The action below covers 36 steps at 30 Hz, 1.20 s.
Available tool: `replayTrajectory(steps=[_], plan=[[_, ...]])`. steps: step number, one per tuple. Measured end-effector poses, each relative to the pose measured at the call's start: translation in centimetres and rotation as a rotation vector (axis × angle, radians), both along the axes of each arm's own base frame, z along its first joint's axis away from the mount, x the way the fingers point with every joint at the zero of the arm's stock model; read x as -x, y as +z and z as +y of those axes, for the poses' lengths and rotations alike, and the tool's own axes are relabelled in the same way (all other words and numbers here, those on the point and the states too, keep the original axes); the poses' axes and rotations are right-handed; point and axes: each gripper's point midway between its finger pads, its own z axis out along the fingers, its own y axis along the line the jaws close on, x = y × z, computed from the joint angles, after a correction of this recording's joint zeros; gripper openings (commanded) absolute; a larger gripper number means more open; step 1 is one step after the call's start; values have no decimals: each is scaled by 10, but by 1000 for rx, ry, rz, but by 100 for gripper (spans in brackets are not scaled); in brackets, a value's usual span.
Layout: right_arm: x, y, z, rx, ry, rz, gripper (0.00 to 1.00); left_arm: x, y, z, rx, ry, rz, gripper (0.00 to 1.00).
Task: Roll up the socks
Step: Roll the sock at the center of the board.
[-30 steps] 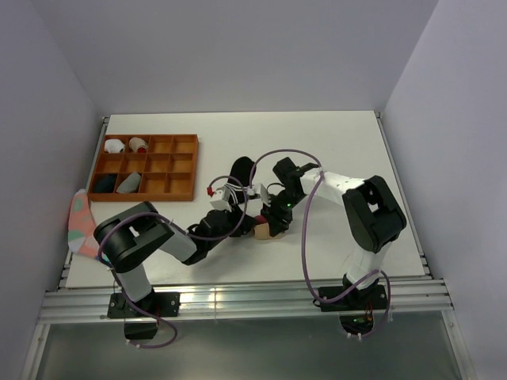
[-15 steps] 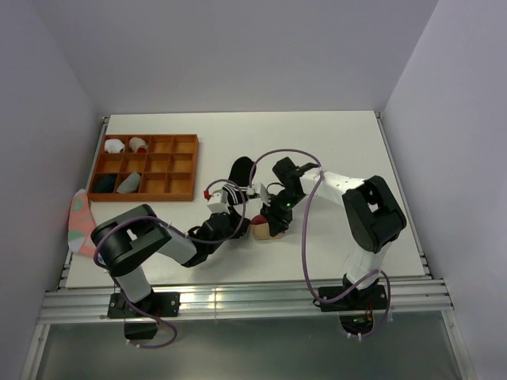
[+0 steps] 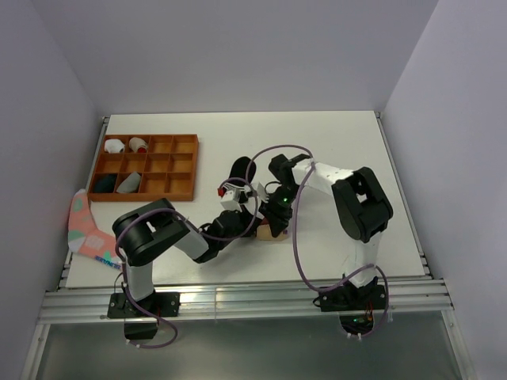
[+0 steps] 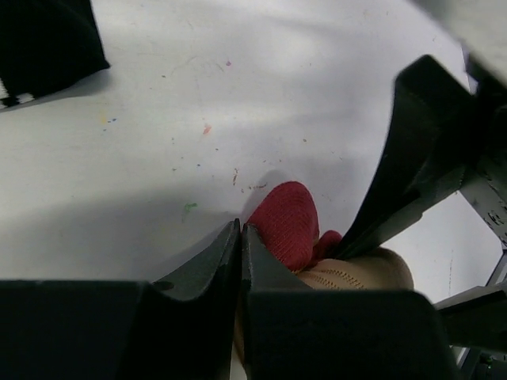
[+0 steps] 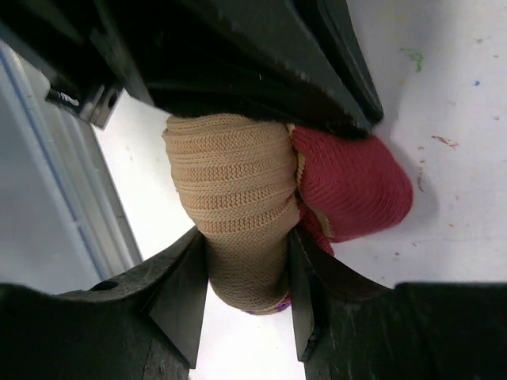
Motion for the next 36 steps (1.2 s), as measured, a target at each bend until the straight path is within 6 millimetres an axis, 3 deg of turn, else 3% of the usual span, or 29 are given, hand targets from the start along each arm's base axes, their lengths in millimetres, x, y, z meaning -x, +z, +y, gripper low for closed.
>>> replayTrajectory(steps=[8,15,20,29,36], plan=[[3,-3,1,57,-68,125,17,-1,1,-6,19,-16,-6,17],[10,-5,4,96,-126,243,16,11,3,2,55,-46,-29,32],[12,-5,4,112,-173,311,16,17,6,8,72,-57,-52,36],[11,-5,4,128,-214,337,16,25,9,27,59,-30,-56,43],[11,-5,4,140,-235,346,15,32,11,60,49,55,-44,47]])
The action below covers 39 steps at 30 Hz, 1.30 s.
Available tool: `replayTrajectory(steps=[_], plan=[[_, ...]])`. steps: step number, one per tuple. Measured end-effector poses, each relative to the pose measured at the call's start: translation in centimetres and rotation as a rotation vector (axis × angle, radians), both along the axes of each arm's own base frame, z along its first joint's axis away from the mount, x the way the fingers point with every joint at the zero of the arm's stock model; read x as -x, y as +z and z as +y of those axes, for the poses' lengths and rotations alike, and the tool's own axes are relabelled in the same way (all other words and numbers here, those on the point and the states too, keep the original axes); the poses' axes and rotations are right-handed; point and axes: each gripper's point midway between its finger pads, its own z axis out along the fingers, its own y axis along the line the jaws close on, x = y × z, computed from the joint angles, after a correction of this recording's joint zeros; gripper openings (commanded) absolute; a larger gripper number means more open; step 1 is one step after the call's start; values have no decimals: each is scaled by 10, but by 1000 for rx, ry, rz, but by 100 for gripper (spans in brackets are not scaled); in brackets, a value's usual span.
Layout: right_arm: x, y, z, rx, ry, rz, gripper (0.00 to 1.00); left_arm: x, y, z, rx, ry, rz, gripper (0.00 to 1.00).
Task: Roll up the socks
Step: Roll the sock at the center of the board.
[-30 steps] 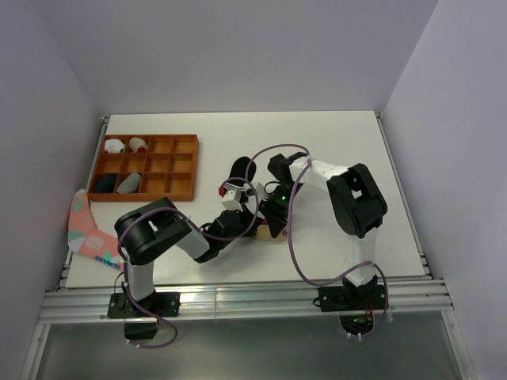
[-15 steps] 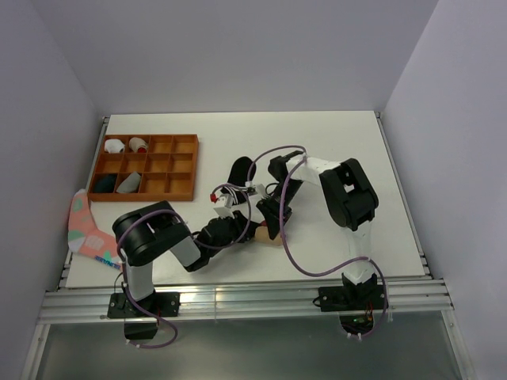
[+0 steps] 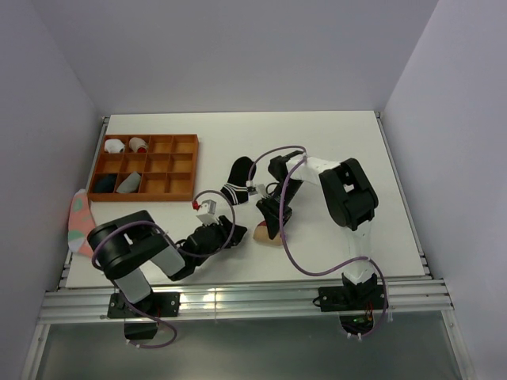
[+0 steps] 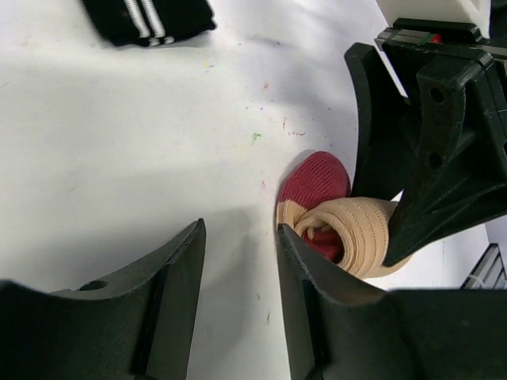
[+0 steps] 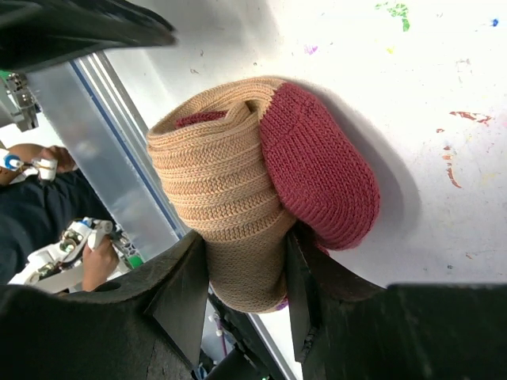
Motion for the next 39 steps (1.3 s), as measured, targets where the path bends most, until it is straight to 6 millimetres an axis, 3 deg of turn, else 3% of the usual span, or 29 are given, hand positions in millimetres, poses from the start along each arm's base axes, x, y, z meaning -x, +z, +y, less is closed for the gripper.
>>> replayTrajectory(steps=[5,11,16,21,29,34,39], plan=[[0,0,0,7,-15,7,15,10,6,7,45,24,26,49],[-1,0,-1,11,-45,22,15,37,11,-16,126,-17,69,50],[-1,0,-1,9,-64,35,15,48,9,-33,153,-29,89,51],[-2,0,-1,11,-68,37,15,39,21,-48,138,-21,40,55],[-3,0,-1,22,-71,41,15,17,52,-45,-8,-48,-108,57],[-3,0,-2,30,-71,50,15,5,45,-41,-126,-131,-137,56],[-3,0,-2,36,-72,54,15,12,34,-45,-178,-288,-145,57]])
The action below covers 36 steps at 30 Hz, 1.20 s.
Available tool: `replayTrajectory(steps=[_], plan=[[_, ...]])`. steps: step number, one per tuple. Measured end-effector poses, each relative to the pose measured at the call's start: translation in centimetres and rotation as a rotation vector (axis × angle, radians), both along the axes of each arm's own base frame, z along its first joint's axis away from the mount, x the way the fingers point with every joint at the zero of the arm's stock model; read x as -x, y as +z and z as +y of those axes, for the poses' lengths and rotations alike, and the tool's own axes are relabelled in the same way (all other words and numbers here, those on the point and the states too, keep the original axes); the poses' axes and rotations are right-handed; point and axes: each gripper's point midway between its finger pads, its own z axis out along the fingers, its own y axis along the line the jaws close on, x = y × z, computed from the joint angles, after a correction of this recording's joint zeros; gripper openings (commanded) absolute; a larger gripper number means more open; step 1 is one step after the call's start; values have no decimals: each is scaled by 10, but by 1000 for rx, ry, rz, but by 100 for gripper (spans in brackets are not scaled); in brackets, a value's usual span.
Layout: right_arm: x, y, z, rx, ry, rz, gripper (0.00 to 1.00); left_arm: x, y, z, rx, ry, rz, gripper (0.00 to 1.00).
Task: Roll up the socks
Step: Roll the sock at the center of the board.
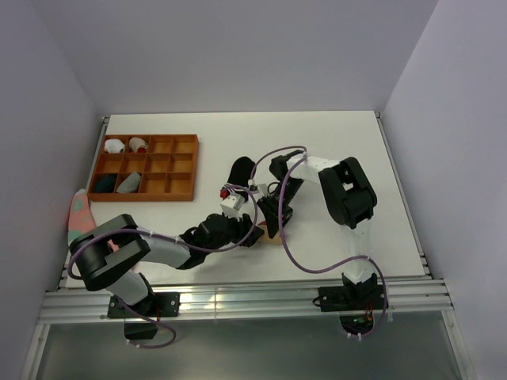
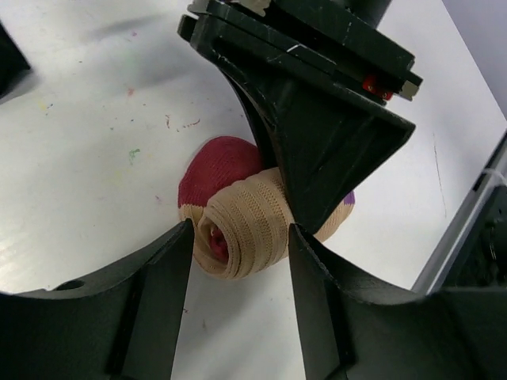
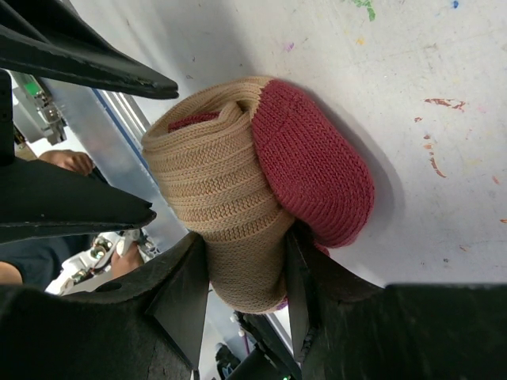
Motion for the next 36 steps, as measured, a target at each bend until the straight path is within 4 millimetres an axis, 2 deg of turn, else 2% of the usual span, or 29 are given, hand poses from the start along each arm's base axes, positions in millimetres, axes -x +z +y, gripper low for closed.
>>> replayTrajectory(steps=[6,12,15,19,20,22,23,24,36], plan=[[0,0,0,5,0,4,15,2,-11,-2,-12,-110,28,56],[-1,-1,-2,17,1,3,15,3,-16,-13,-11,-160,44,55],[-1,-1,-3,26,3,2,16,3,-18,-16,-2,-173,48,50],[0,-2,-6,48,2,4,18,2,-18,-23,12,-190,57,34],[0,-2,-7,54,-2,6,19,2,-18,-24,15,-192,58,23],[-1,-2,-8,69,-7,7,22,1,-18,-26,23,-191,65,12],[-1,-2,-9,76,-8,6,24,1,-18,-27,26,-190,69,3],[-1,-2,-10,80,-9,6,25,1,-18,-28,30,-189,73,0],[-8,-2,-24,140,6,-100,49,-10,-20,-42,18,-167,125,0]])
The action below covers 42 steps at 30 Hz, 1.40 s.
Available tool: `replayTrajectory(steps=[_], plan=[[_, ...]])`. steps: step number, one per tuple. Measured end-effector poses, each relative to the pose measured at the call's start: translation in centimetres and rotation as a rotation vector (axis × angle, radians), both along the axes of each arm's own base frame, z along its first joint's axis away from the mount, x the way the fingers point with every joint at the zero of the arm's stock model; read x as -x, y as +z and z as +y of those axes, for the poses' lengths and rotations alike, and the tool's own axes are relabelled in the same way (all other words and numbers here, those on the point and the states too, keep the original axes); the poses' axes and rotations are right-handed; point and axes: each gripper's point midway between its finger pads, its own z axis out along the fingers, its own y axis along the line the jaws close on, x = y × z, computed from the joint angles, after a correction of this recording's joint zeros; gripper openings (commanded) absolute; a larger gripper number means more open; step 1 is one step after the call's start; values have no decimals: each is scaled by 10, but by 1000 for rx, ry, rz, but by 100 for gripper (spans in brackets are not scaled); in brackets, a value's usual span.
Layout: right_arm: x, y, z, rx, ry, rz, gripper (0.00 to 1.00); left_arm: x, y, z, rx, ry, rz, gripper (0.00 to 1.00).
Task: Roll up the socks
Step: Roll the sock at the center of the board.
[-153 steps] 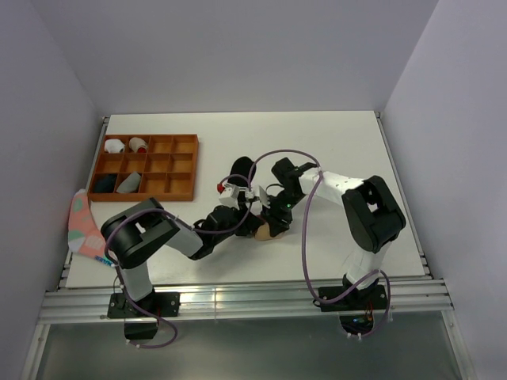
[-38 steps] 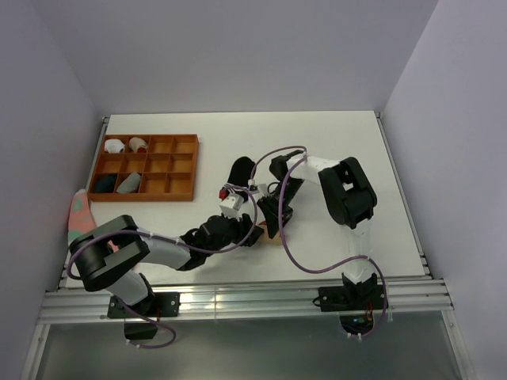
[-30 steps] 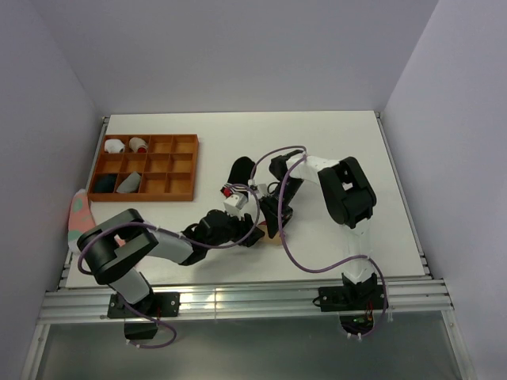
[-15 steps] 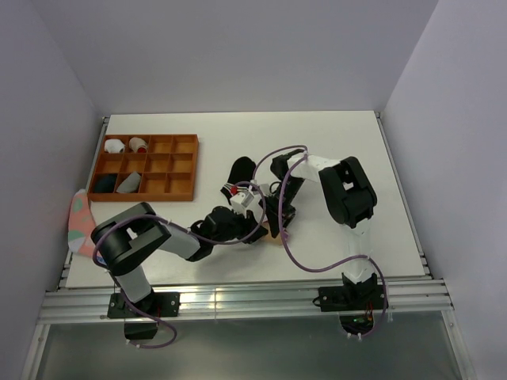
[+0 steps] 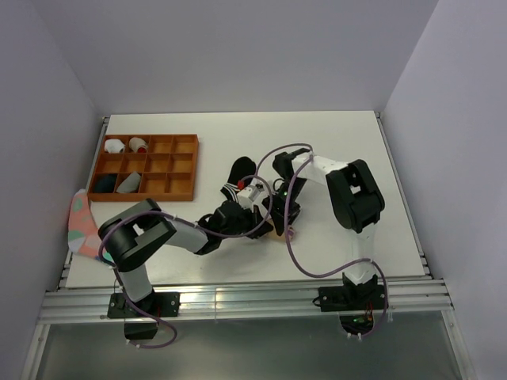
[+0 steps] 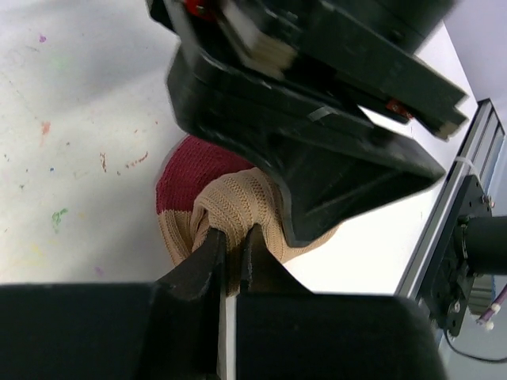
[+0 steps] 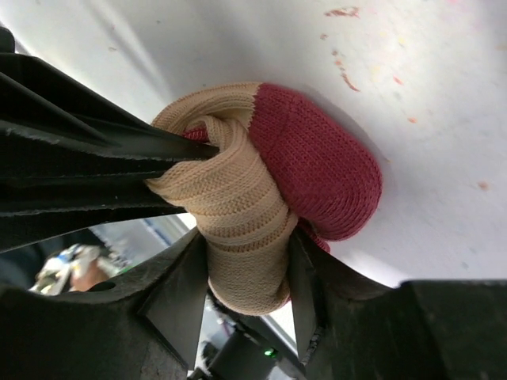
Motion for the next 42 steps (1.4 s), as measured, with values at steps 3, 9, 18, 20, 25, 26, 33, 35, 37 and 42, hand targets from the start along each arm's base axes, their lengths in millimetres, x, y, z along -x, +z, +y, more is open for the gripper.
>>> replayTrajectory(steps=[3,9,18,20,25,26,33,35,37,42], plan=[[-4,1,-4,1,7,-53,53,-3,-1,-4,-4,10,17,0],[-16,0,-7,-21,23,-154,58,-11,-2,-7,-6,31,47,0],[-34,2,-14,-82,9,-249,67,-24,-2,-11,-7,54,76,0],[-39,4,-17,-92,12,-288,67,-27,-2,-13,-7,60,81,0],[-47,12,-21,-115,33,-392,68,-32,-2,-16,-9,64,90,0],[-47,14,-22,-117,40,-414,68,-32,-3,-17,-12,63,93,0],[-53,26,-28,-131,68,-533,67,-37,-3,-22,-20,57,109,0],[-53,26,-29,-133,79,-543,67,-37,-3,-23,-22,55,114,0],[-52,23,-30,-132,90,-546,66,-37,-3,-24,-24,52,119,0],[-46,18,-33,-127,103,-532,61,-38,-3,-25,-21,55,136,0]])
